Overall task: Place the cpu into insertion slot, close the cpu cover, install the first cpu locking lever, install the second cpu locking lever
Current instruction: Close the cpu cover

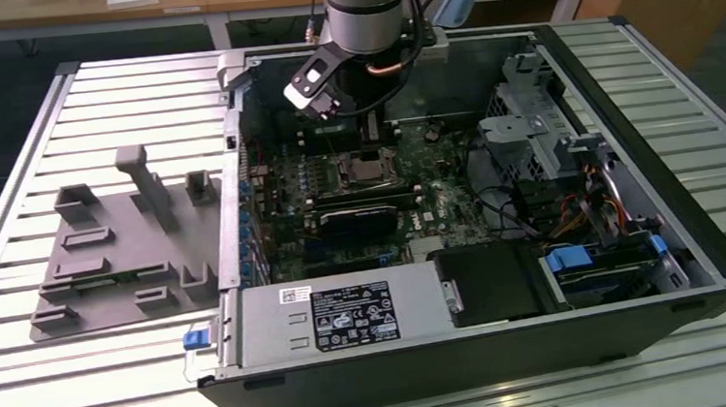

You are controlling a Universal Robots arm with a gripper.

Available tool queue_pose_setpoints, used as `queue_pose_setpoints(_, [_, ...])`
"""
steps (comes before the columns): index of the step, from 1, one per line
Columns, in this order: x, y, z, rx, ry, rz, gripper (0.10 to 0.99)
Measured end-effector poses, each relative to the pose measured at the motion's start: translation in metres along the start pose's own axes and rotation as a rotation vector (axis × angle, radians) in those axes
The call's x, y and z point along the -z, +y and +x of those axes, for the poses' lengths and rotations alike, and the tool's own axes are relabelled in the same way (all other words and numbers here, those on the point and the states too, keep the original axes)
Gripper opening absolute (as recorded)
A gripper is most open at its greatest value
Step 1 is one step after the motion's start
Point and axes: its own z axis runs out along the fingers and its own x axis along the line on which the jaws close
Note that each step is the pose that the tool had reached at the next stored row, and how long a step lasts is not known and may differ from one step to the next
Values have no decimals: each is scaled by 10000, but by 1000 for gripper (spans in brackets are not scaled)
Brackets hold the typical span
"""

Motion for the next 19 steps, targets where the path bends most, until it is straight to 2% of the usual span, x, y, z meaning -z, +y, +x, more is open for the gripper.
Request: queue_pose_setpoints(19, [-20, -1, 1, 3409, 131, -79, 102])
